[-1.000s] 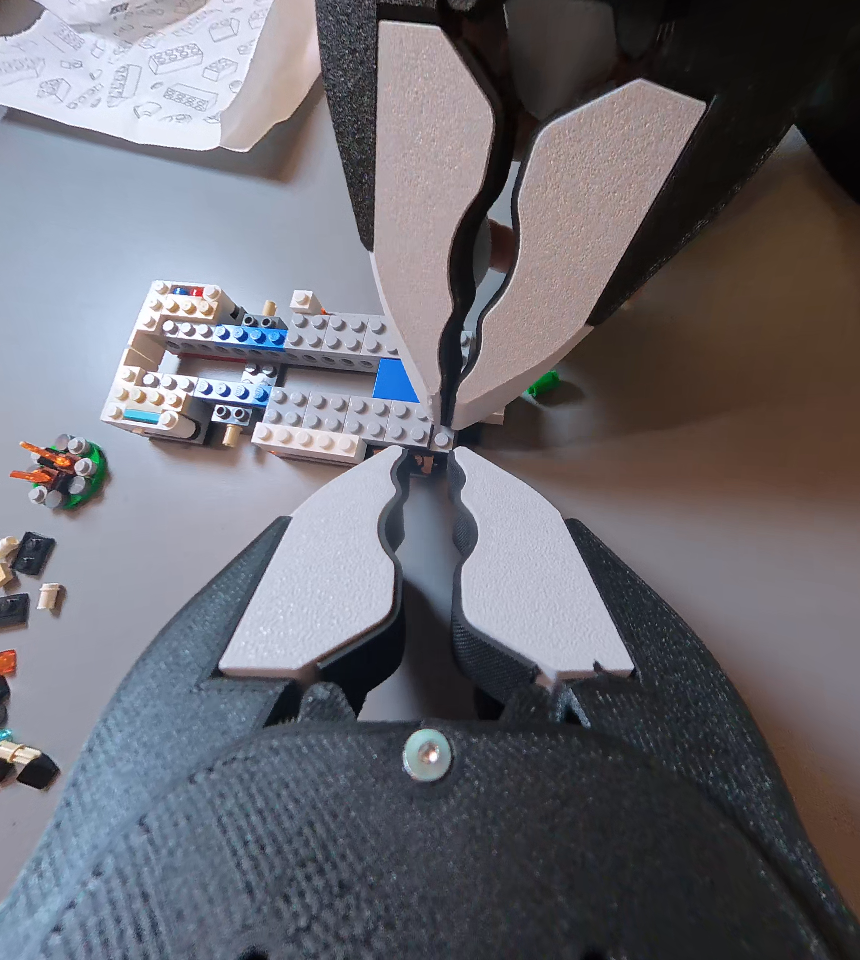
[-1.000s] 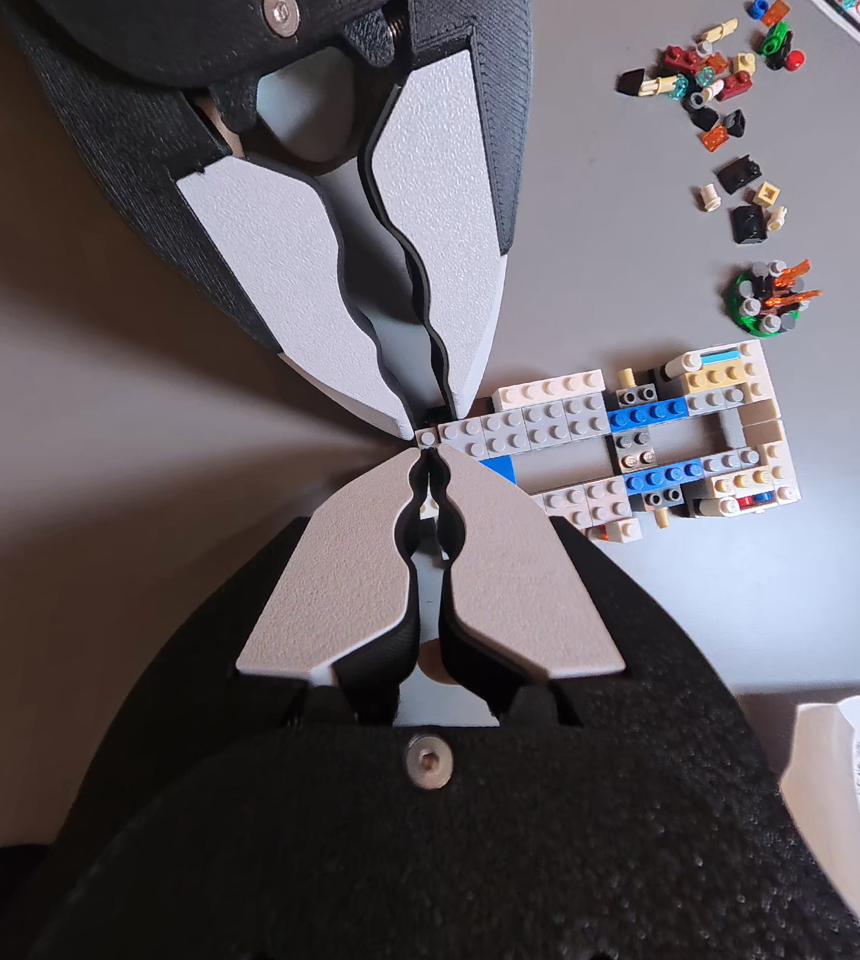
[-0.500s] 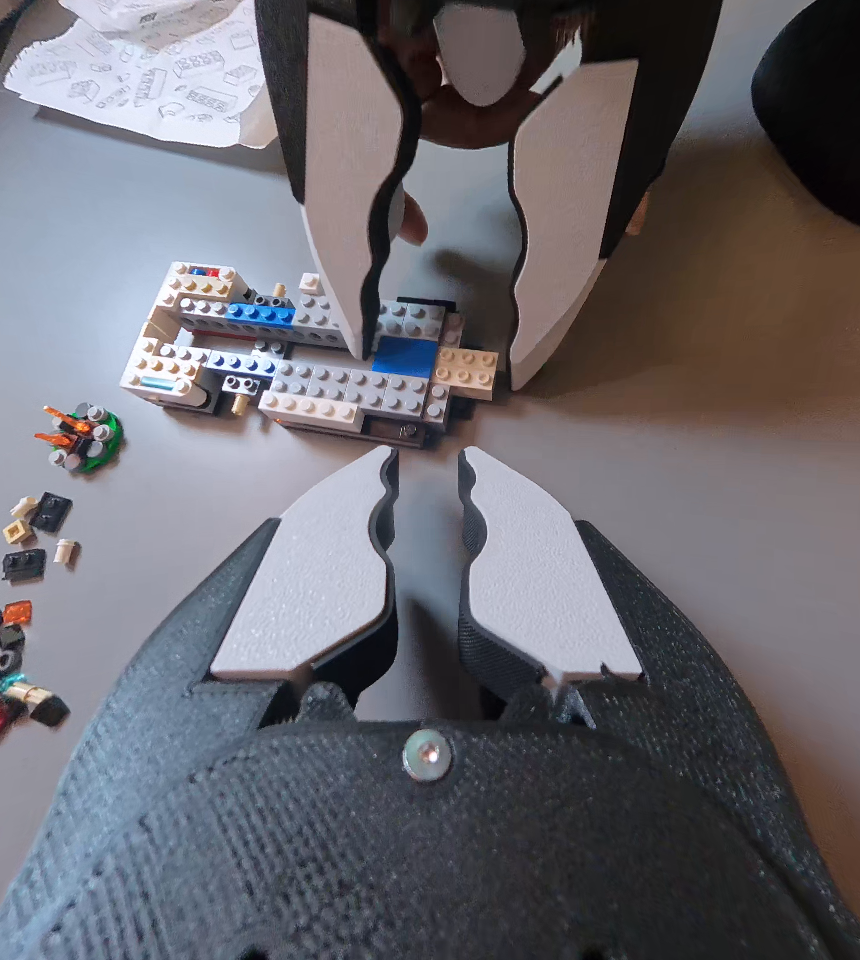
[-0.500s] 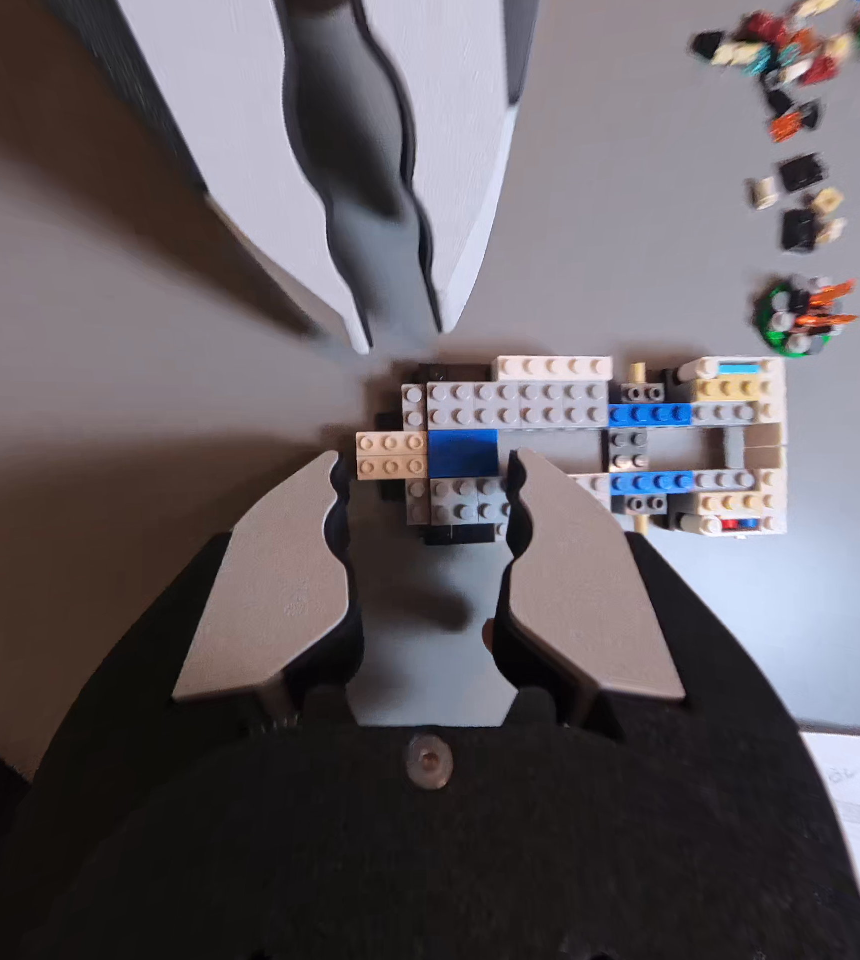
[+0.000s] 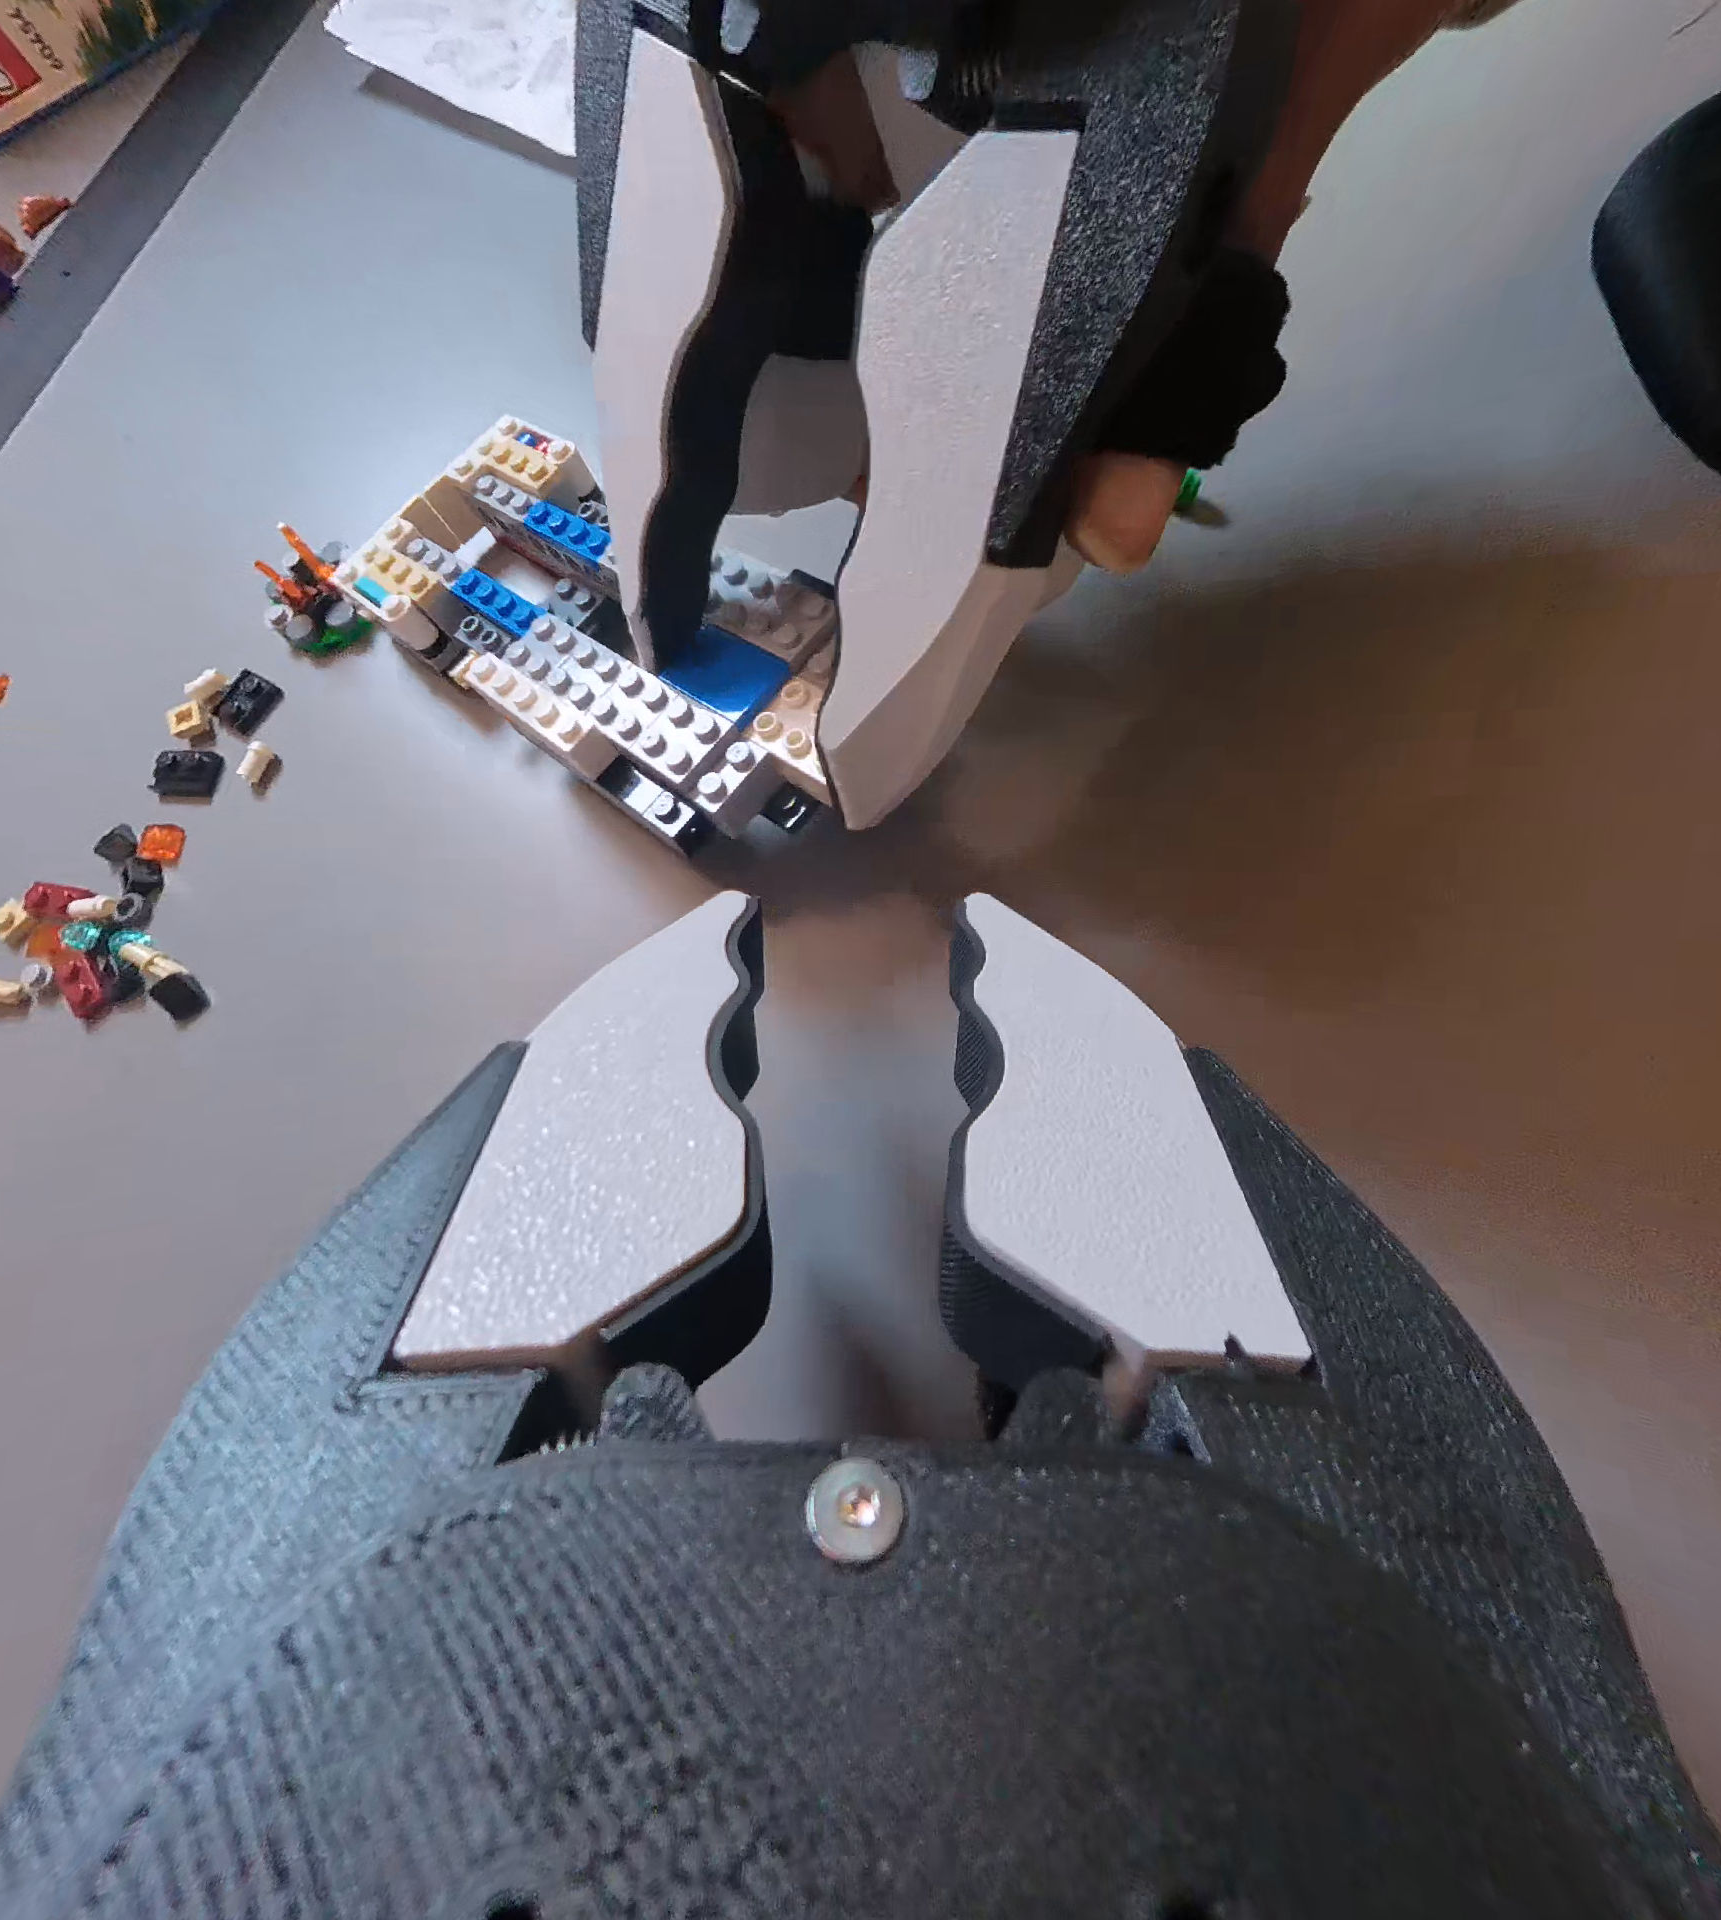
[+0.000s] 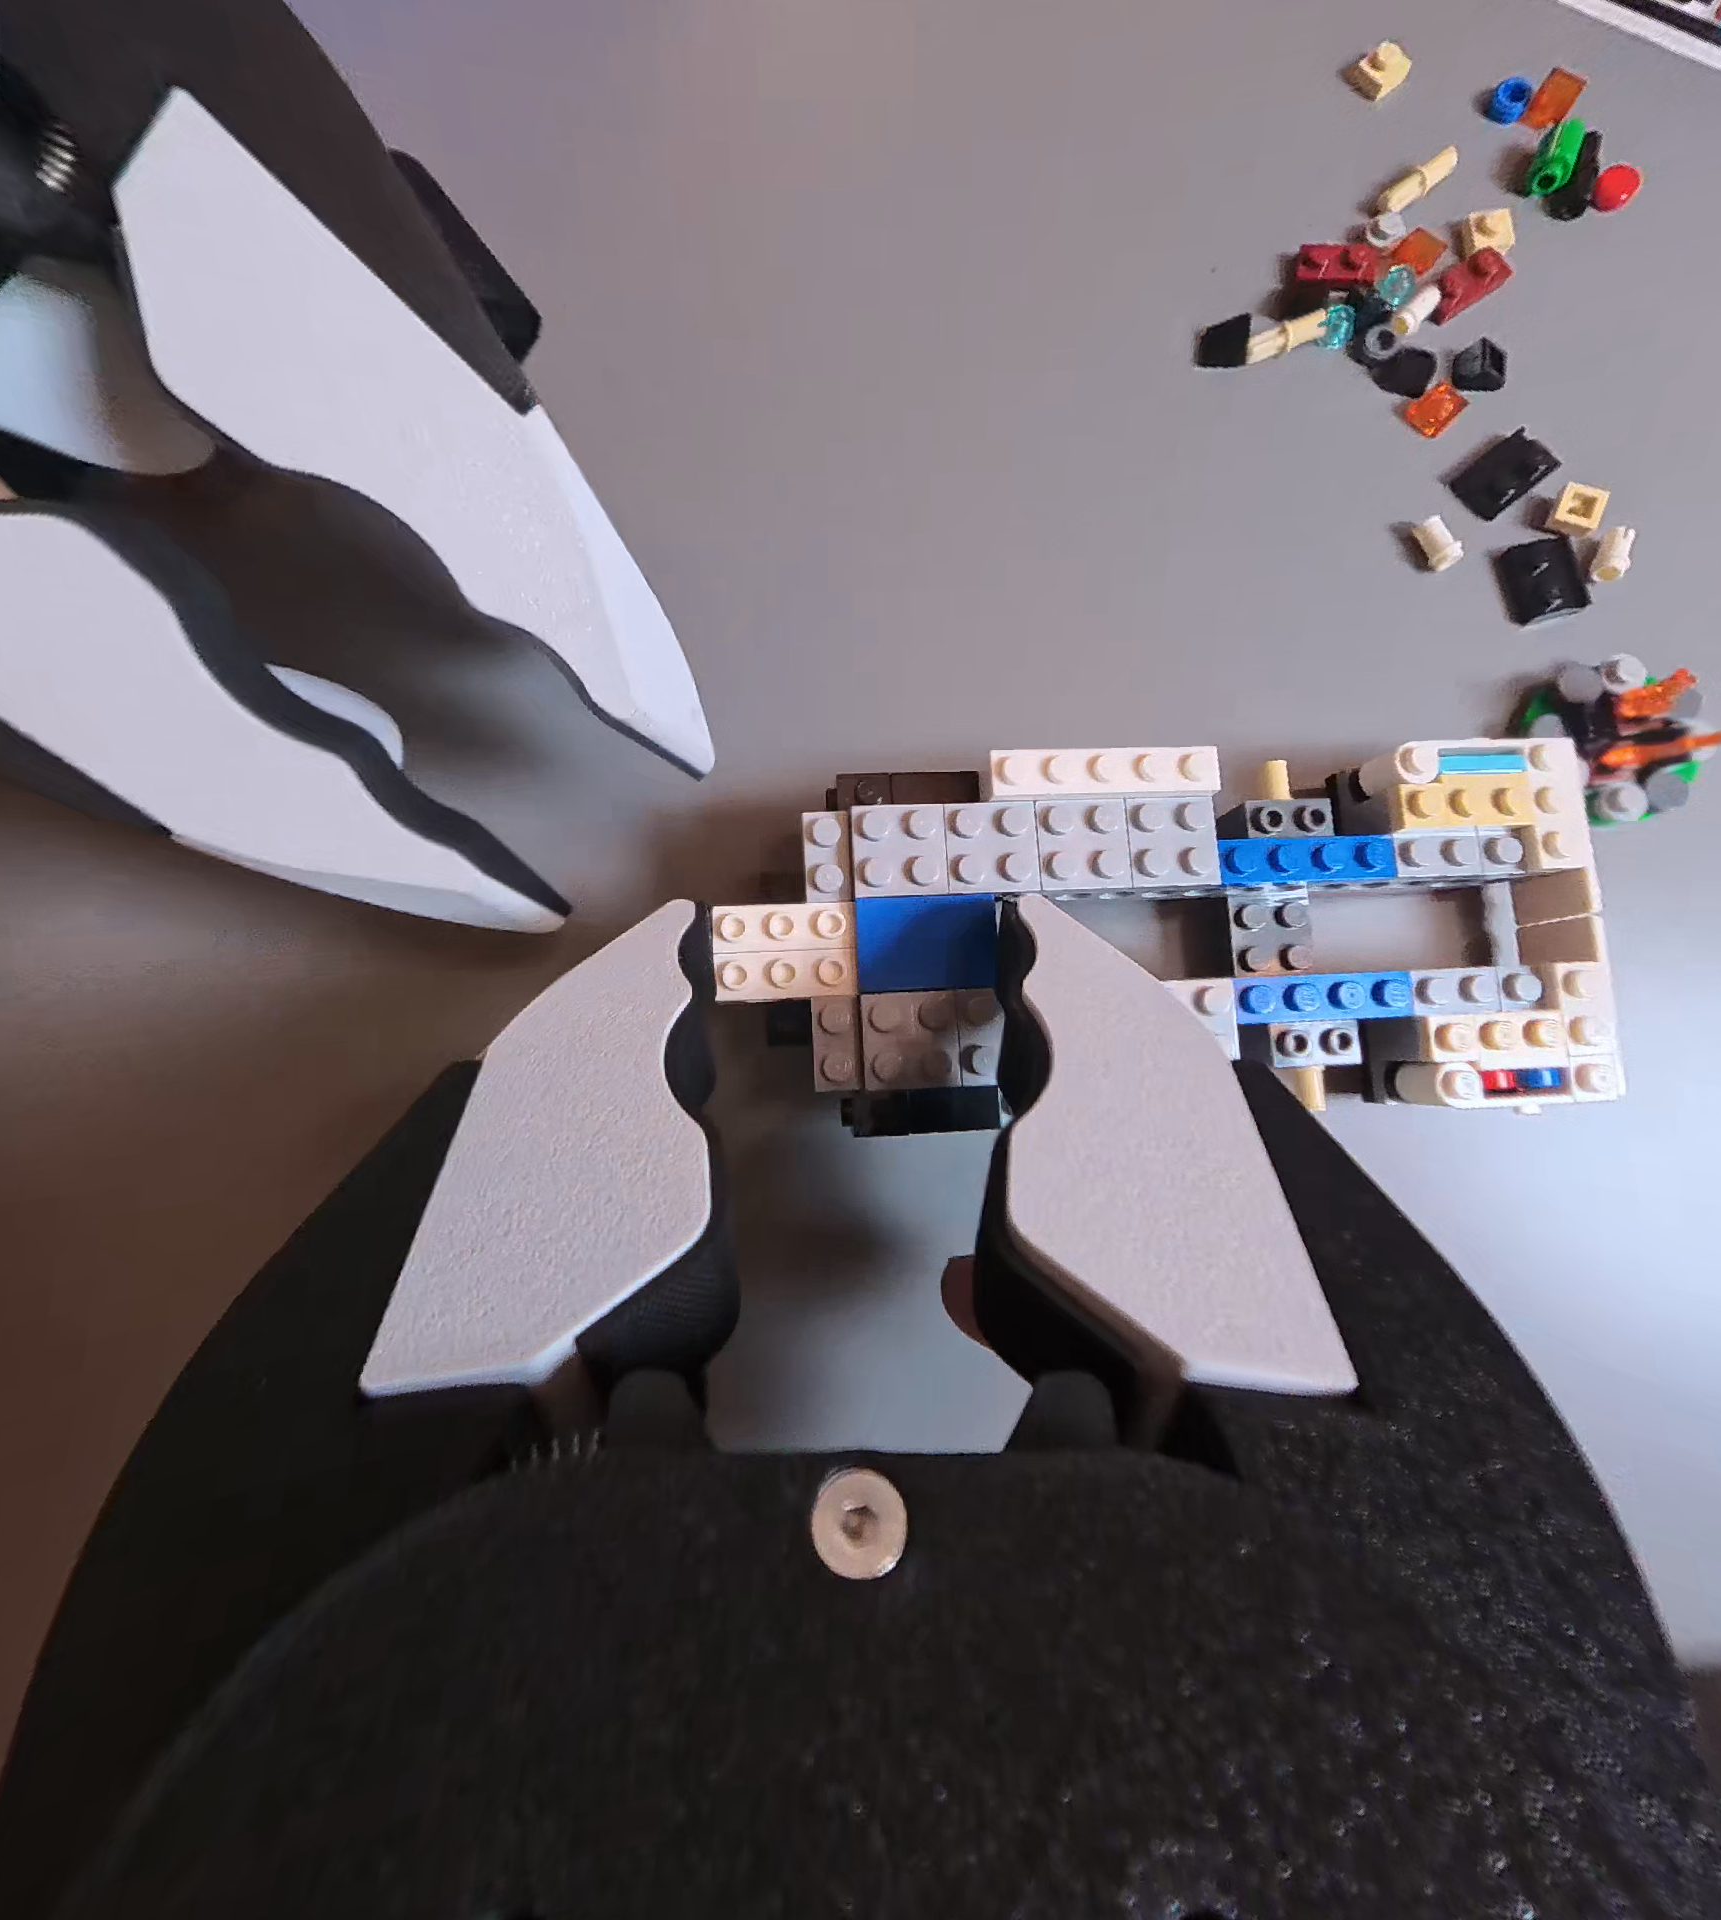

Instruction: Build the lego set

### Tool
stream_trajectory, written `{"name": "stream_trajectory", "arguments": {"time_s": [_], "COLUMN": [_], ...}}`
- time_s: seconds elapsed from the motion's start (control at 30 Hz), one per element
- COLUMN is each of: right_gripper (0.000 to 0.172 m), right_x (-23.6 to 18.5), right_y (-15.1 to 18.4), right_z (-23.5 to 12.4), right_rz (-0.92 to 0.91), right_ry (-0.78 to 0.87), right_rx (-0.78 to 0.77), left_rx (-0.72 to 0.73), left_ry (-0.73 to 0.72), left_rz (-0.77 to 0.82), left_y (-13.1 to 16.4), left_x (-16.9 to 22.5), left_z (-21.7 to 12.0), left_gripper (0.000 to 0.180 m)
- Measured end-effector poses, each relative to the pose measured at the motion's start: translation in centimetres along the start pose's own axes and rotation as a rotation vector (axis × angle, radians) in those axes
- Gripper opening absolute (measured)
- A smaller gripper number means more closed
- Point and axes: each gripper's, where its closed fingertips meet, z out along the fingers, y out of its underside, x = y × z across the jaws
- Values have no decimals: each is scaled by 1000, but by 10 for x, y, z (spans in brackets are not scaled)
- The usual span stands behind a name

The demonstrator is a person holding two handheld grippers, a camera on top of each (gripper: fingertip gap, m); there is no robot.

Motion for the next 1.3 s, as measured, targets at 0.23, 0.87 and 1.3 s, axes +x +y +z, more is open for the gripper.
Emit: {"name": "stream_trajectory", "arguments": {"time_s": [0.23,0.87,1.3], "right_gripper": [59,52,35], "right_x": [-12,7,0], "right_y": [-6,25,108], "right_z": [17,-2,-99], "right_rz": [-112,-517,-288], "right_ry": [1,-80,-66], "right_rx": [-39,-222,-152], "left_rx": [1,-40,19], "left_ry": [-52,-96,-119], "left_rz": [-53,-44,-10], "left_y": [16,20,13], "left_x": [-13,-18,-20], "left_z": [-13,14,-4], "left_gripper": [33,44,27]}}
